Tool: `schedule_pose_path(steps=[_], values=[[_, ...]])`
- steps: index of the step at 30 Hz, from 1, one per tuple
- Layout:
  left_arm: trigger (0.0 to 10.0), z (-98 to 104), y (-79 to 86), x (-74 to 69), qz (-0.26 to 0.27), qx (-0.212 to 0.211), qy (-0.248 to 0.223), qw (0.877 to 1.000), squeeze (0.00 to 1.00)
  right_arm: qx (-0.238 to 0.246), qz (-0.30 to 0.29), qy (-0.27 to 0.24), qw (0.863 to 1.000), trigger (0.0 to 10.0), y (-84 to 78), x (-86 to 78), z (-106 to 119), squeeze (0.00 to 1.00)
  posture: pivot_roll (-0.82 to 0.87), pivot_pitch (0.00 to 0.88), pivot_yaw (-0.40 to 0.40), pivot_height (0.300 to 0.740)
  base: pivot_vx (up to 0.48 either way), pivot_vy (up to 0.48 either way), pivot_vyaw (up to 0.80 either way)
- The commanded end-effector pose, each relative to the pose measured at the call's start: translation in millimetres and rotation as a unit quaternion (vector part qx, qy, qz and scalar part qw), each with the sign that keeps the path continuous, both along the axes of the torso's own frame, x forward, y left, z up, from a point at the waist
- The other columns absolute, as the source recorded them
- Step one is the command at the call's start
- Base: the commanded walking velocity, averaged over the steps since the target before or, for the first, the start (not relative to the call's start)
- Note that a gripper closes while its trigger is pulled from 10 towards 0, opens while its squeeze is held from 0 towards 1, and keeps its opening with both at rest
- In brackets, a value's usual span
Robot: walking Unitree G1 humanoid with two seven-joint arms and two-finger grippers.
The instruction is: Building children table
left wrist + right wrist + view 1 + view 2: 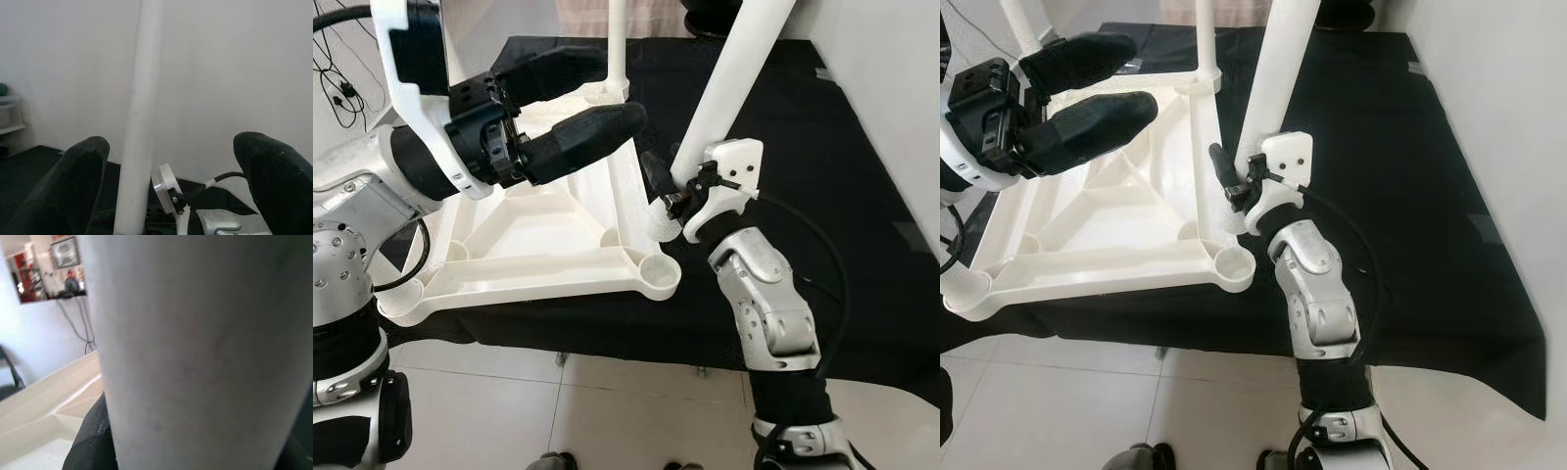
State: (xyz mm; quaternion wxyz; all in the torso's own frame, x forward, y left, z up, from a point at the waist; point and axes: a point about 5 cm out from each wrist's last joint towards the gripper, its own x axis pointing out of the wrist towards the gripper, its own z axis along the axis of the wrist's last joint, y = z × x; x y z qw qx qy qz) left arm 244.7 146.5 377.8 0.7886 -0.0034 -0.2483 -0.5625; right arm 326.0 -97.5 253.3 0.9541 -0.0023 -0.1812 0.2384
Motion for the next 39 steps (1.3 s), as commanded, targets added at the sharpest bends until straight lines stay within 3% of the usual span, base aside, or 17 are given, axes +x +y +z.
schedule_pose_path(steps=[1,10,14,23,24,31,39], values=[[10.0,0,1.4,2.2,0.031,-0.003,-0.007,1.000,0.00,-0.042,0.048,-0.051,0.997,10.0,16.9,-8.7,11,0.00,0.02,0.141,-0.016,0.740,0.000,0.000,0.00],[10.0,1,-16.6,17.1,0.056,-0.003,-0.003,0.998,0.00,-0.124,0.116,-0.098,0.981,10.0,44.8,-24.9,9,0.00,0.01,0.133,-0.011,0.740,0.000,0.000,0.00],[10.0,3,-27.4,23.9,0.054,0.005,-0.010,0.998,0.00,-0.168,0.154,-0.126,0.966,10.0,60.9,-35.7,7,0.00,0.01,0.127,-0.005,0.740,0.000,0.000,0.00],[10.0,0,-38.0,38.3,0.074,0.021,-0.013,0.997,0.00,-0.199,0.163,-0.134,0.957,10.0,69.2,-38.2,2,0.00,0.01,0.119,0.000,0.740,0.000,0.000,0.00],[0.0,0,-36.7,41.1,0.087,0.016,-0.012,0.996,0.00,-0.202,0.159,-0.133,0.957,10.0,68.8,-36.8,2,0.00,0.01,0.118,0.001,0.740,0.000,0.000,0.00],[0.0,6,-32.4,43.8,0.102,0.007,-0.029,0.994,0.00,-0.230,0.116,-0.116,0.959,10.0,61.2,-23.9,-4,0.00,0.01,0.112,-0.007,0.740,0.000,0.000,0.00],[0.0,12,-32.9,40.2,0.099,0.003,-0.046,0.994,0.00,-0.224,0.095,-0.096,0.965,10.0,57.6,-14.4,-4,0.00,0.02,0.112,-0.016,0.740,0.000,0.000,0.00]])
